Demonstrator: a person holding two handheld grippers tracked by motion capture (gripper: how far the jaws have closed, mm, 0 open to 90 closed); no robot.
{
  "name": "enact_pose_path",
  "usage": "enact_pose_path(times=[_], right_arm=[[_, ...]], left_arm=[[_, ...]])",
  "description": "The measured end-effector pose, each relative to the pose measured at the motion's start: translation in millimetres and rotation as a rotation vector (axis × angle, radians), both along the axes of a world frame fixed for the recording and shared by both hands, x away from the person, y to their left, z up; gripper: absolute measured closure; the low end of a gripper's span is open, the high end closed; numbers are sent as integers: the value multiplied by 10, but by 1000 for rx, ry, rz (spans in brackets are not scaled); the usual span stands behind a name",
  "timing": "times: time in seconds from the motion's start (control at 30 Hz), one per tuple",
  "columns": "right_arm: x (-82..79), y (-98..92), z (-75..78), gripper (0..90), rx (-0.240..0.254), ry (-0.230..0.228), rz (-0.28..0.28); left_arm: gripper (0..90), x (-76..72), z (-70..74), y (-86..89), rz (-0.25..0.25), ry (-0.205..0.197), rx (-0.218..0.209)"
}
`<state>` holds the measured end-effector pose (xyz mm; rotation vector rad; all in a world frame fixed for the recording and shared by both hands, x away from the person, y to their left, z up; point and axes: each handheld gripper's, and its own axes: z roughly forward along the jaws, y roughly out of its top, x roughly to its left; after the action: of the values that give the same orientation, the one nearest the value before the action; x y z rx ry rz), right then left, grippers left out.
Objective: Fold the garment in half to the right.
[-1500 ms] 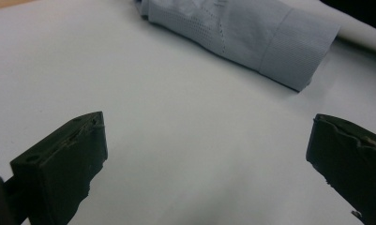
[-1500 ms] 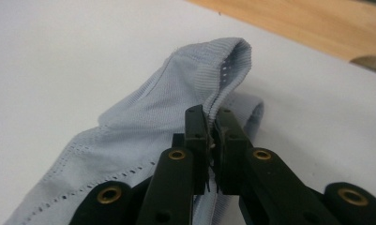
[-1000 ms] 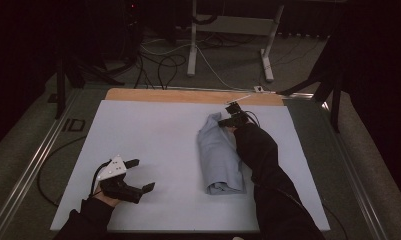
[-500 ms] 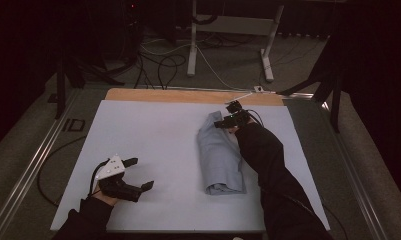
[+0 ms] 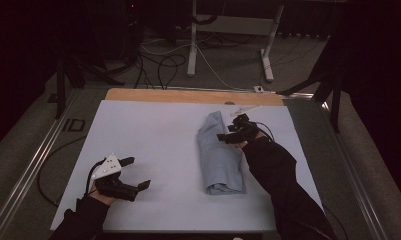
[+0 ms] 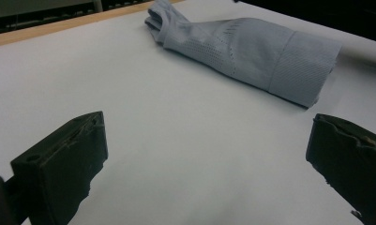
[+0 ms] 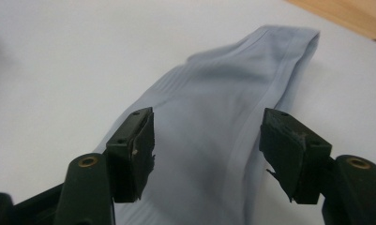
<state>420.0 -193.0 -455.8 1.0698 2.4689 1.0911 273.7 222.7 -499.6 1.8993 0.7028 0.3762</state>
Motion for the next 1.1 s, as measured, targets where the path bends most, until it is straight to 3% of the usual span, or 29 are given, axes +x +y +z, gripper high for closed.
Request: enact_pose_path(times=[0.3,0.43,0.63,0.8,0.9,1.1], right_arm=[[-612,-165,26,437,29,2,45],[-884,-227,-30,442,21,18,62],[-1197,-360,-166,444,11,35,40],[-1394,-446,-274,432,41,54,38],[-1492,-435,-401,409,27,84,45],[-1512,-439,-594,447,-27,78,-2]], left_arm=[[4,-2,4,7,5,2,-4],[4,3,0,2,3,4,-4],[4,5,-10,-10,1,10,-2],[4,5,-8,-12,-2,9,2],[4,0,-6,-16,-6,6,4],[4,1,-9,-23,-7,9,5]])
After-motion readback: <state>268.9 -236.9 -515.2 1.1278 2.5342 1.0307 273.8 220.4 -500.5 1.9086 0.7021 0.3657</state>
